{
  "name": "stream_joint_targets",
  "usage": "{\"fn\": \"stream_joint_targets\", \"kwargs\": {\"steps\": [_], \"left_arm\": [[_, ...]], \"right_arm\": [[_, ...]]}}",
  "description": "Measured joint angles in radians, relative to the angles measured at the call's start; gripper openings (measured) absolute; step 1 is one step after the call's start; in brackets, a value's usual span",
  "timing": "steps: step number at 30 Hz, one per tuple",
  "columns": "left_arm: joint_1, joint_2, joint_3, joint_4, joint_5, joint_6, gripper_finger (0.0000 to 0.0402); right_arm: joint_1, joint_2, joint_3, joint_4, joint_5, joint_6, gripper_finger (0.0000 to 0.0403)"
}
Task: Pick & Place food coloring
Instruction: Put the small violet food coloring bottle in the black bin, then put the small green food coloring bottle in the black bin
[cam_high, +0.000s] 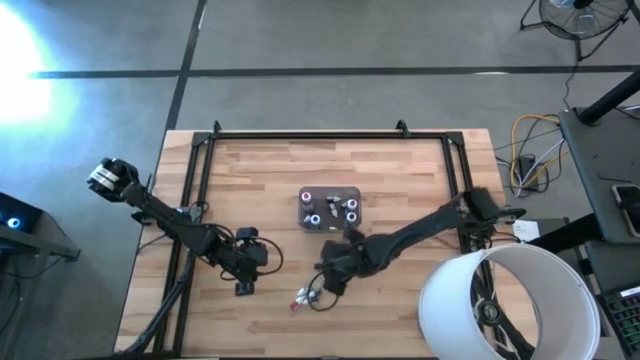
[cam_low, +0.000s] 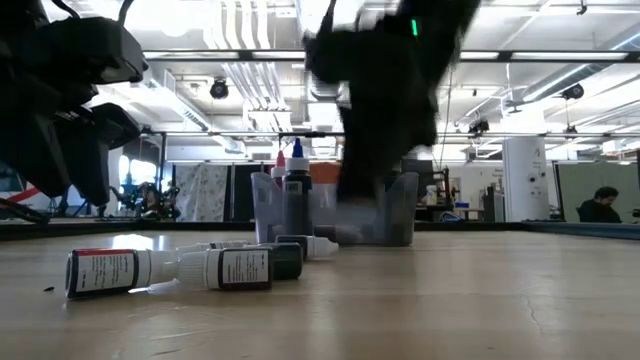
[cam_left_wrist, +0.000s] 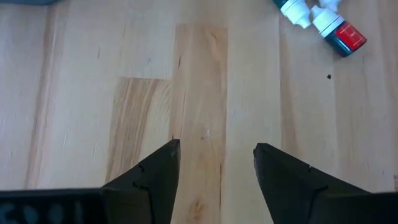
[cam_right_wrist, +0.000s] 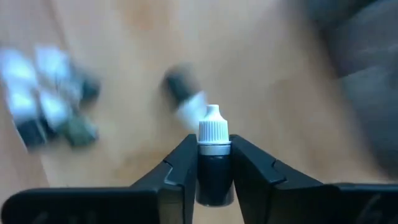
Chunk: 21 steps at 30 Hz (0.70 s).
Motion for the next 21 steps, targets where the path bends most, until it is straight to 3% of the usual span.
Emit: {"fn": "stream_joint_targets", "kwargs": {"steps": [5, 7, 13, 21], "left_arm": [[0.000, 0.000, -0.007, 0.000, 0.000, -0.003, 0.0181], [0.001, 0.000, -0.008, 0.006, -0.005, -0.003, 0.0181], [0.012, 0.000, -0.008, 0.021, -0.043, -0.002, 0.0181], [0.036, 0.000, -0.008, 0.078, -0.044, 0.001, 0.0181]], "right_arm": [[-0.036, -0.160, -0.002, -0.077, 0.259, 0.081, 0.0079], [-0.077, -0.209, -0.007, -0.100, 0.308, 0.090, 0.0077], [-0.249, -0.237, -0.027, -0.055, 0.119, -0.025, 0.0116], [-0.287, -0.250, -0.013, -0.062, 0.067, -0.132, 0.0219]]}}
